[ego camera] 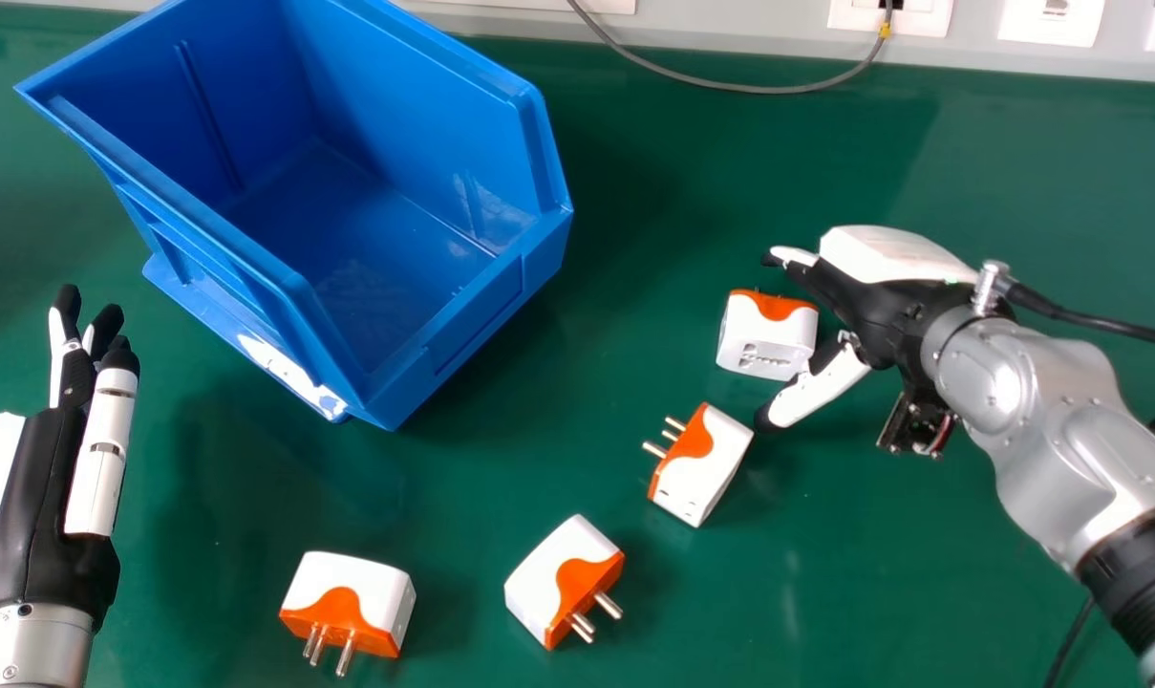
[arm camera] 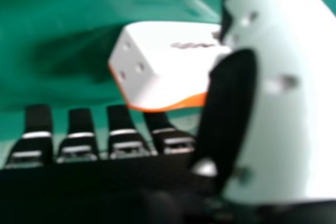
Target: Pick all objects and put in blue box
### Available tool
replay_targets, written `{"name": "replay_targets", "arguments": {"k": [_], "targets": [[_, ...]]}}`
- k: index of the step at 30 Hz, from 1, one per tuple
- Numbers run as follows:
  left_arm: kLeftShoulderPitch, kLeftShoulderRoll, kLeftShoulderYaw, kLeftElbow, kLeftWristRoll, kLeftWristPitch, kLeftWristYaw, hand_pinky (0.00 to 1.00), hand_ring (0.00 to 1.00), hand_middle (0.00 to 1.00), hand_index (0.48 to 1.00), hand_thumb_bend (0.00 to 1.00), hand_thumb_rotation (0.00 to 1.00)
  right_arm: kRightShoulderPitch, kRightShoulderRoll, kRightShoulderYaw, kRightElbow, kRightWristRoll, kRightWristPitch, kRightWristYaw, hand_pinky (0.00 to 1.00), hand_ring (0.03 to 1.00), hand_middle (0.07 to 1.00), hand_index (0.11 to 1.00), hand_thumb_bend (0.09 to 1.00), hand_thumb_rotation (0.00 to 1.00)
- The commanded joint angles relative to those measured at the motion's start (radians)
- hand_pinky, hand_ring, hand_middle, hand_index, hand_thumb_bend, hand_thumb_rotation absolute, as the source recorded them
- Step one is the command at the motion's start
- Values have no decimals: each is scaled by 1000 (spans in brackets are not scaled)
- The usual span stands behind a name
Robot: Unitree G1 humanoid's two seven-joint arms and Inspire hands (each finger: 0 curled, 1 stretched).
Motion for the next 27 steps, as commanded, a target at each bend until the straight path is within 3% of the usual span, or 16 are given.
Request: {"name": "replay_targets", "arguments": {"k": [1, 7, 12, 15, 22, 27], "targets": [[10, 1, 6, -28, -5, -2, 7, 1000, 1000, 1000, 1000, 187, 974, -39, 1, 3, 3, -15, -10, -17, 848, 915, 920, 922, 629, 289], [16, 1, 2, -38, 1, -15, 6, 1000, 1000, 1000, 1000, 198, 957, -62, 19, 25, 53, -40, -26, -45, 837, 899, 901, 898, 628, 287], [8, 3, 3, -16, -2, -18, 2, 1000, 1000, 1000, 1000, 205, 943, -79, 24, 27, 77, -42, -32, -53, 825, 887, 889, 884, 626, 285], [9, 3, 2, -24, -1, -7, 5, 1000, 1000, 1000, 1000, 205, 941, -91, 30, 26, 92, -43, -31, -61, 824, 886, 888, 882, 626, 285], [12, 3, 1, -22, 5, -31, 5, 1000, 1000, 1000, 1000, 225, 935, -112, 42, 28, 123, -45, -35, -74, 819, 880, 881, 879, 617, 280], [15, 5, -1, -33, 9, -23, 8, 1000, 1000, 1000, 1000, 228, 931, -125, 49, 29, 136, -45, -36, -77, 815, 875, 877, 877, 609, 279]]}}
